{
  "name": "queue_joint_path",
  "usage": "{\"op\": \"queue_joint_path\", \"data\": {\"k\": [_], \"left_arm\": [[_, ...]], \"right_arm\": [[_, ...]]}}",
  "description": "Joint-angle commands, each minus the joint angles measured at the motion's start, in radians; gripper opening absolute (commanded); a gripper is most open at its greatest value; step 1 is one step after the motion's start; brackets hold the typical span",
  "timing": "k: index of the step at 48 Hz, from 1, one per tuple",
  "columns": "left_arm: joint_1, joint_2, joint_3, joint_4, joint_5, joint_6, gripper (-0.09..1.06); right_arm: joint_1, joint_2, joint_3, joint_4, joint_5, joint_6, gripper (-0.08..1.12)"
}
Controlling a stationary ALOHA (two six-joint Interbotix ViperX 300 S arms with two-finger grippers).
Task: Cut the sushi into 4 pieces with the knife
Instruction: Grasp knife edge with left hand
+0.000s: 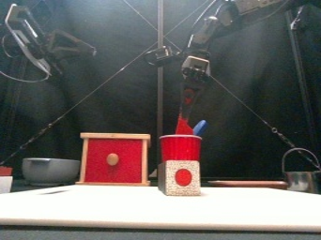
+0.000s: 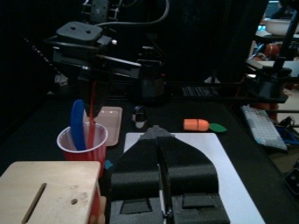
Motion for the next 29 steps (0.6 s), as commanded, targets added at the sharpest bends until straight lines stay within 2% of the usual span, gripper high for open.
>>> {"op": "queue_joint_path", "data": {"k": [1, 7, 13, 25, 29], "left_arm": [[0.008, 0.002, -0.014, 0.000, -0.012, 0.002, 0.02], [0.012, 0.002, -0.014, -0.002, -0.021, 0.002, 0.03], [0.023, 0.002, -0.014, -0.020, -0.034, 0.000, 0.12], [0.025, 0.006, -0.026, -0.098, -0.035, -0.003, 0.43], [0.018, 0.020, -0.038, -0.114, -0.035, -0.002, 0.56]], "right_arm": [[-0.011, -0.109, -0.031, 0.005, 0.000, 0.000, 0.06], [-0.011, -0.206, -0.015, 0.017, -0.009, 0.011, 0.06], [-0.005, -0.325, 0.051, 0.046, -0.081, 0.026, 0.06], [-0.002, -0.545, 0.333, 0.224, -0.456, 0.021, 0.06], [0.002, -0.600, 0.439, 0.264, -0.594, 0.014, 0.06]]}}
